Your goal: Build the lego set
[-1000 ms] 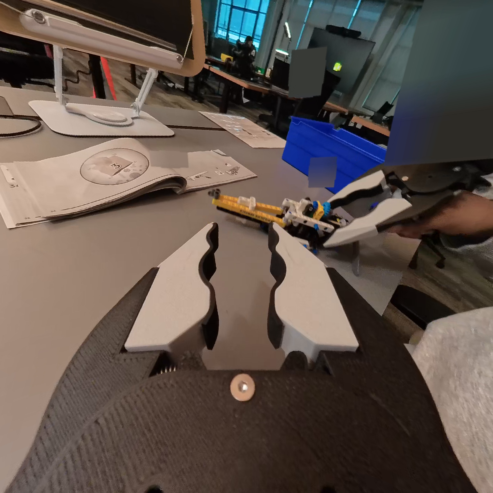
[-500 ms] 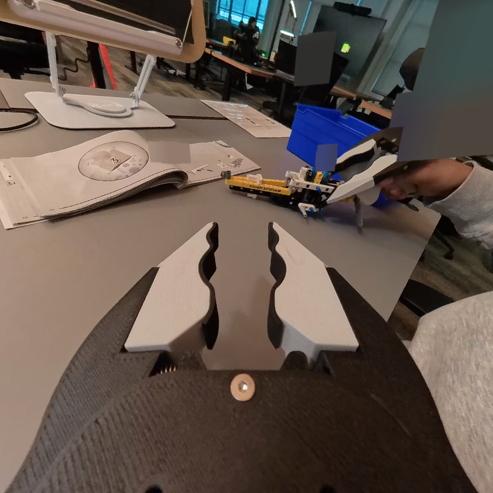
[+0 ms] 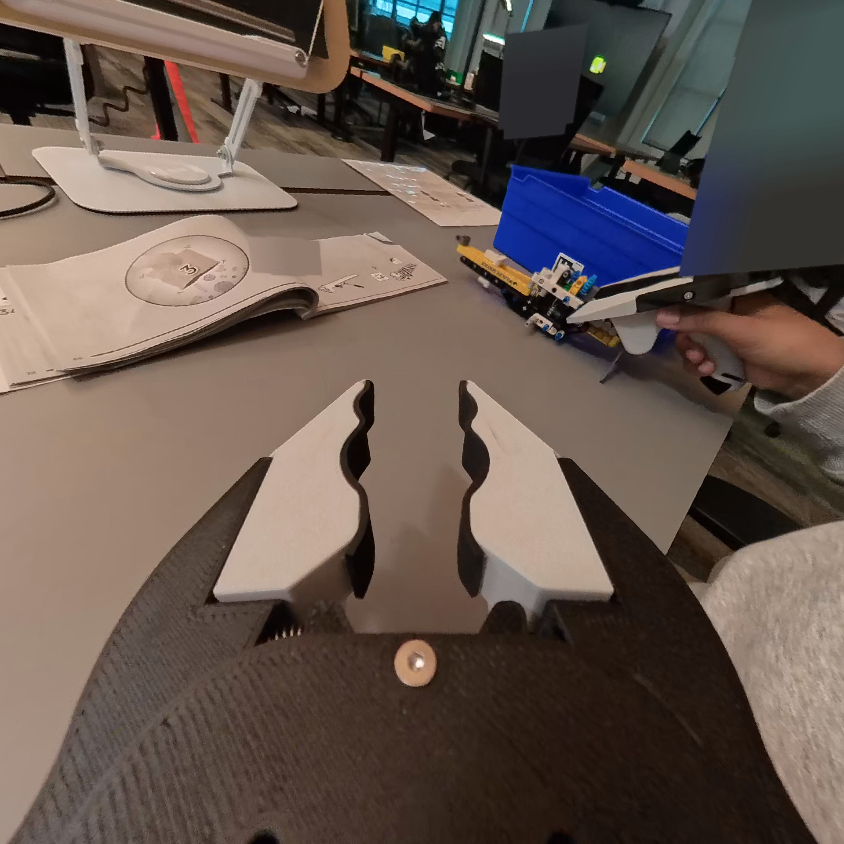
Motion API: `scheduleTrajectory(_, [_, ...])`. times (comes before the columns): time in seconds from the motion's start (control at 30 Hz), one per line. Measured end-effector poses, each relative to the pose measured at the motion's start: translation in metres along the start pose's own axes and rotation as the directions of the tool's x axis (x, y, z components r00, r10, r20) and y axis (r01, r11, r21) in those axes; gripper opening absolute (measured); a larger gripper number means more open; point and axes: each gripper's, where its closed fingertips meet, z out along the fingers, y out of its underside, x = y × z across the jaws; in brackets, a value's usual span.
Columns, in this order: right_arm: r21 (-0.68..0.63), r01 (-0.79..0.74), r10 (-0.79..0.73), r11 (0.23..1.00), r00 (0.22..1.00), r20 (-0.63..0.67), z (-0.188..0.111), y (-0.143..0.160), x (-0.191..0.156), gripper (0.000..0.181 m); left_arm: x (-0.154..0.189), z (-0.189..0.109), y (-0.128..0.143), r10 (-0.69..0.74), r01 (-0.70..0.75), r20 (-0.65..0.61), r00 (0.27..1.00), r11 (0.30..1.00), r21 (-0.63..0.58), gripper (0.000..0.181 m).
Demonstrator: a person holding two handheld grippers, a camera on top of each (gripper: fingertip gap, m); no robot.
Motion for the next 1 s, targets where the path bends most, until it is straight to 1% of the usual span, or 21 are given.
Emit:
scheduleTrajectory(0.13, [0.025,-0.077,0.078,0.997,0.996,-0.045,-0.001,0.0,0.003,0.057,0.003,0.002,0.0,0.014,-0.014,-0.007,1.0,1.0,-0.005,0.036])
scheduleTrajectory(0.27, [0.045,-0.091,0.095,0.995,0.991,-0.091,-0.003,-0.001,0.007,0.056,0.003,0.001,0.0,0.02,-0.02,-0.003,1.0,1.0,0.002,0.036])
scheduleTrajectory(0.33, [0.058,-0.098,0.105,0.994,0.984,-0.145,-0.007,-0.004,0.014,0.058,0.002,0.001,-0.001,0.016,-0.016,-0.003,1.0,1.0,0.006,0.036])
scheduleTrajectory(0.4, [0.084,-0.077,0.092,0.994,0.977,-0.195,-0.017,-0.011,0.02,0.059,0.002,0.0,-0.001,0.014,-0.014,-0.002,1.0,1.0,0.01,0.036])
scheduleTrajectory(0.5, [0.122,-0.011,0.041,0.992,0.969,-0.245,-0.036,-0.026,0.022,0.067,0.002,0.0,-0.002,0.015,-0.015,-0.005,1.0,1.0,0.011,0.035])
scheduleTrajectory(0.6, [0.212,0.03,0.022,0.977,0.971,-0.238,-0.054,-0.047,0.015,0.068,0.003,0.0,-0.001,0.015,-0.015,-0.005,1.0,1.0,0.01,0.035])
scheduleTrajectory(0.7, [0.347,0.029,0.021,0.937,0.99,-0.14,-0.071,-0.074,-0.009,0.065,0.002,0.0,-0.002,0.017,-0.017,0.003,1.0,1.0,0.016,0.035])
scheduleTrajectory(0.77, [0.442,0.004,0.004,0.897,1.0,-0.018,-0.081,-0.091,-0.035,0.057,0.003,0.0,-0.001,0.01,-0.01,0.003,1.0,1.0,0.015,0.035])
scheduleTrajectory(0.83, [0.496,-0.044,-0.008,0.867,0.995,0.102,-0.084,-0.1,-0.062,0.051,0.003,0.0,-0.001,-0.001,0.001,0.0,1.0,1.0,0.012,0.035])
scheduleTrajectory(0.87, [0.501,-0.074,-0.005,0.862,0.988,0.155,-0.081,-0.101,-0.075,0.047,0.003,0.0,-0.001,-0.002,0.002,0.002,1.0,1.0,0.012,0.035])
scheduleTrajectory(1.0, [0.428,-0.135,-0.024,0.893,0.938,0.345,-0.047,-0.086,-0.134,0.049,0.003,0.002,0.0,0.01,-0.011,0.017,1.0,1.0,0.008,0.035])
